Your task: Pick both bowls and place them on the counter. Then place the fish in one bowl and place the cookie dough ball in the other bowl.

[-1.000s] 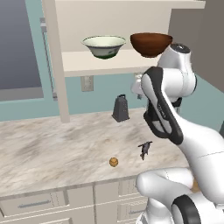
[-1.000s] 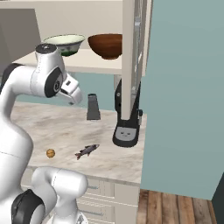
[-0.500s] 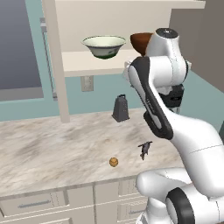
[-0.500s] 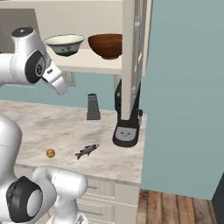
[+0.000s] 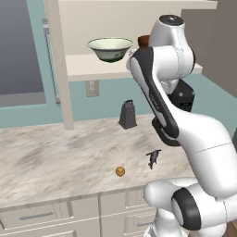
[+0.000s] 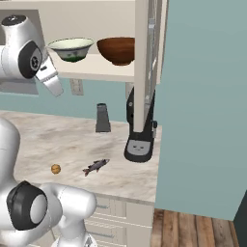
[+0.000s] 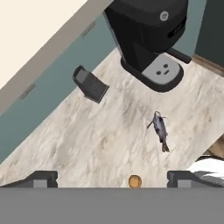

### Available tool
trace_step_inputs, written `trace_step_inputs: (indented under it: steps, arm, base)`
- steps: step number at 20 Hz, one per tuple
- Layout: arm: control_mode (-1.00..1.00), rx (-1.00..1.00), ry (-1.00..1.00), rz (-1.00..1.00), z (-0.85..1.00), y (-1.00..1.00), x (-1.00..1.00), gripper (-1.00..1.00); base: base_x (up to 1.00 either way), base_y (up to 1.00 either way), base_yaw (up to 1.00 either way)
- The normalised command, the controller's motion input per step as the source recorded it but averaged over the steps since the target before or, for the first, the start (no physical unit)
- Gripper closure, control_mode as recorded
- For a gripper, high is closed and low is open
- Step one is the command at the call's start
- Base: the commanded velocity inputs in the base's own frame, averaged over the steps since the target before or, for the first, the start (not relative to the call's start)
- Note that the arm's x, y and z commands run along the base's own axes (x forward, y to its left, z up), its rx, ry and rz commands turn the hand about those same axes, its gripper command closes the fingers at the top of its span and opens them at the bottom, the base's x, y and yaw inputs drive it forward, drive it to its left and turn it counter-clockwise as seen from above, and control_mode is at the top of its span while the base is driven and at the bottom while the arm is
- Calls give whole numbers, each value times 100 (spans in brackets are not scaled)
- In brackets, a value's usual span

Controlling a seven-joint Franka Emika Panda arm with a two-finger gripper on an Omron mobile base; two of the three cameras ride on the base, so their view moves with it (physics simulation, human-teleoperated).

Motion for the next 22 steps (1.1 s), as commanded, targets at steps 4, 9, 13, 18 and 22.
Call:
trace_step_inputs:
  steps: [4, 9, 13, 18, 22]
  arm:
    - [-100, 11, -8, -11, -7, -3, 9, -100]
    - [-100, 17, -26, -3, -11, -5, 5, -100]
    - [-100, 26, -25, 0, 4, -4, 1, -100]
    - [-100, 26, -10, 0, 22, -3, 16, -100]
    - [-100, 14, -5, 0, 21, -1, 25, -100]
  base:
    - [0, 0, 0]
    - [0, 0, 0]
    - [0, 0, 0]
    - [0, 0, 0]
    - [0, 0, 0]
